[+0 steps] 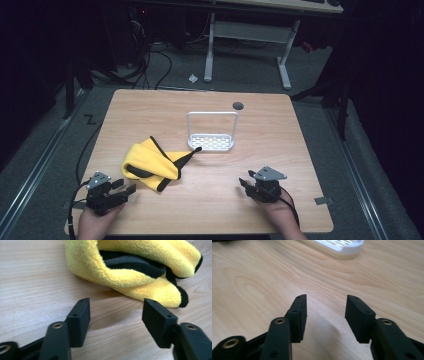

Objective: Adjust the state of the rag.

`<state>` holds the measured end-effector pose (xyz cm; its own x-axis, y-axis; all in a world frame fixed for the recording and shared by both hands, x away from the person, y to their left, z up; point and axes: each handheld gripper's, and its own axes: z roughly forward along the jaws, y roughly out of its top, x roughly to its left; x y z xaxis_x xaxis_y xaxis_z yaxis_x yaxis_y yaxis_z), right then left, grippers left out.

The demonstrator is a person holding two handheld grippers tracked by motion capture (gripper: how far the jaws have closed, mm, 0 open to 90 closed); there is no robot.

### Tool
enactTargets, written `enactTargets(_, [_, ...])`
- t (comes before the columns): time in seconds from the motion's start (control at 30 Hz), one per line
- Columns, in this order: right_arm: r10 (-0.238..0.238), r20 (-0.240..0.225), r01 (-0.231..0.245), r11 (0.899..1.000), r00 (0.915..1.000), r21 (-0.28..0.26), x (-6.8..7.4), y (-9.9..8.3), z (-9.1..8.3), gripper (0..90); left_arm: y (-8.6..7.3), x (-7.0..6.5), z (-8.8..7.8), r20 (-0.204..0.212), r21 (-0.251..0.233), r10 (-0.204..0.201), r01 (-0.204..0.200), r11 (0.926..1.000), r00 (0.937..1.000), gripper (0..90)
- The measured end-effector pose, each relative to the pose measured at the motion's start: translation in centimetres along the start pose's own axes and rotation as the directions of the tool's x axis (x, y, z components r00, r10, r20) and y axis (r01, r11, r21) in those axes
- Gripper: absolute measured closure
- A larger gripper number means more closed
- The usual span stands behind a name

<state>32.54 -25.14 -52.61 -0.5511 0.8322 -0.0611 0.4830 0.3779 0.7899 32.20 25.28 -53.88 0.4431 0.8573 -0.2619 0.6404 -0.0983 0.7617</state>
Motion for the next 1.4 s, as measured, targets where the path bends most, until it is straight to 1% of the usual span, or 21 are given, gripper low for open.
enactTargets(0.03, [0.025,-0.011,-0.025,1.000,0.9996,-0.004,-0.4,-0.1,0.2,49.8,0.0,0.0,0.0,-0.001,-0.001,0.000,0.000,1.0000,1.0000,44.4])
enactTargets(0.07, [0.030,-0.019,-0.031,0.999,0.9994,-0.010,-0.7,-0.1,0.4,49.4,0.0,-0.1,-0.1,-0.007,-0.005,0.008,-0.008,1.0000,0.9999,44.4])
enactTargets(0.13, [0.045,-0.006,-0.045,0.999,0.9990,-0.009,-1.1,-0.2,0.5,47.6,0.1,-0.3,-0.3,-0.030,-0.007,0.037,-0.037,0.9993,0.9989,44.2])
enactTargets(0.23, [0.058,0.009,-0.058,0.998,0.9983,-0.020,-1.4,-0.3,0.1,45.7,0.2,-0.2,-0.5,-0.037,-0.018,0.039,-0.040,0.9990,0.9985,41.9])
enactTargets(0.33, [0.072,0.006,-0.072,0.997,0.9974,-0.024,-1.5,-0.1,-0.1,43.7,0.3,0.1,-0.9,-0.046,-0.039,0.034,-0.036,0.9986,0.9984,39.5])
enactTargets(0.4, [0.066,0.004,-0.066,0.998,0.9978,-0.023,-1.6,0.0,-0.1,41.8,0.3,0.2,-1.1,-0.053,-0.045,0.031,-0.034,0.9984,0.9981,37.8])
enactTargets(0.47, [0.084,-0.012,-0.084,0.996,0.9964,-0.012,-1.7,0.0,-0.1,39.1,0.3,0.3,-1.3,-0.047,-0.057,0.025,-0.027,0.9980,0.9986,36.5])
enactTargets(0.53, [0.105,-0.026,-0.105,0.994,0.9941,0.021,-1.7,-0.1,0.1,35.5,0.4,0.4,-1.5,-0.035,-0.060,0.023,-0.025,0.9979,0.9991,36.3])
enactTargets(0.6, [0.123,-0.043,-0.122,0.992,0.9915,0.028,-1.8,-0.1,0.2,33.2,0.6,0.5,-1.7,-0.040,-0.073,0.036,-0.039,0.9966,0.9985,36.4])
enactTargets(0.77, [0.121,-0.056,-0.120,0.993,0.9911,0.021,-1.5,0.1,0.0,32.0,1.1,0.4,-2.4,-0.049,-0.099,0.055,-0.059,0.9934,0.9973,36.6])
enactTargets(0.8, [0.097,-0.053,-0.096,0.995,0.9939,0.019,-1.4,0.2,0.0,31.5,1.3,0.4,-2.6,-0.058,-0.102,0.064,-0.070,0.9923,0.9963,36.7])
enactTargets(0.87, [0.103,-0.057,-0.102,0.995,0.9931,0.019,-1.2,0.3,-0.1,30.7,1.5,0.3,-2.9,-0.059,-0.112,0.070,-0.076,0.9907,0.9958,36.5])
enactTargets(0.93, [0.102,-0.057,-0.101,0.995,0.9932,0.011,-1.3,0.3,0.0,30.3,1.7,0.3,-3.3,-0.059,-0.135,0.077,-0.084,0.9873,0.9953,36.5])
enactTargets(1.0, [0.115,-0.071,-0.115,0.993,0.9908,0.007,-1.3,0.3,-0.1,30.3,2.0,0.3,-3.6,-0.061,-0.157,0.086,-0.095,0.9830,0.9944,36.5])
enactTargets(1.07, [0.117,-0.072,-0.117,0.993,0.9905,0.005,-1.3,0.3,-0.1,30.2,2.3,0.4,-3.7,-0.058,-0.166,0.083,-0.091,0.9818,0.9949,36.6])
enactTargets(1.13, [0.113,-0.068,-0.112,0.994,0.9912,0.016,-1.3,0.4,-0.2,30.3,3.4,0.3,-3.8,-0.062,-0.174,0.087,-0.097,0.9799,0.9943,36.8])
enactTargets(1.17, [0.096,-0.058,-0.095,0.995,0.9937,0.024,-1.2,0.4,-0.2,30.5,3.6,0.3,-3.8,-0.063,-0.177,0.084,-0.094,0.9796,0.9944,36.9])
enactTargets(1.23, [0.089,-0.054,-0.087,0.996,0.9946,0.029,-1.0,0.4,-0.1,30.5,4.6,0.1,-3.7,-0.043,-0.178,0.075,-0.082,0.9806,0.9962,37.5])
enactTargets(1.27, [0.091,-0.062,-0.089,0.995,0.9939,0.035,-1.0,0.4,0.0,32.1,4.6,0.1,-3.7,-0.043,-0.178,0.075,-0.082,0.9806,0.9962,37.0])
enactTargets(1.33, [0.095,-0.091,-0.091,0.995,0.9913,0.044,-1.0,0.5,0.0,38.4,6.0,-0.1,-3.2,-0.028,-0.175,0.083,-0.087,0.9807,0.9962,36.4])
enactTargets(1.4, [0.083,-0.076,-0.080,0.996,0.9937,0.042,-0.9,0.6,-0.1,37.4,7.2,-0.2,-2.4,-0.029,-0.155,0.099,-0.102,0.9826,0.9947,34.4])
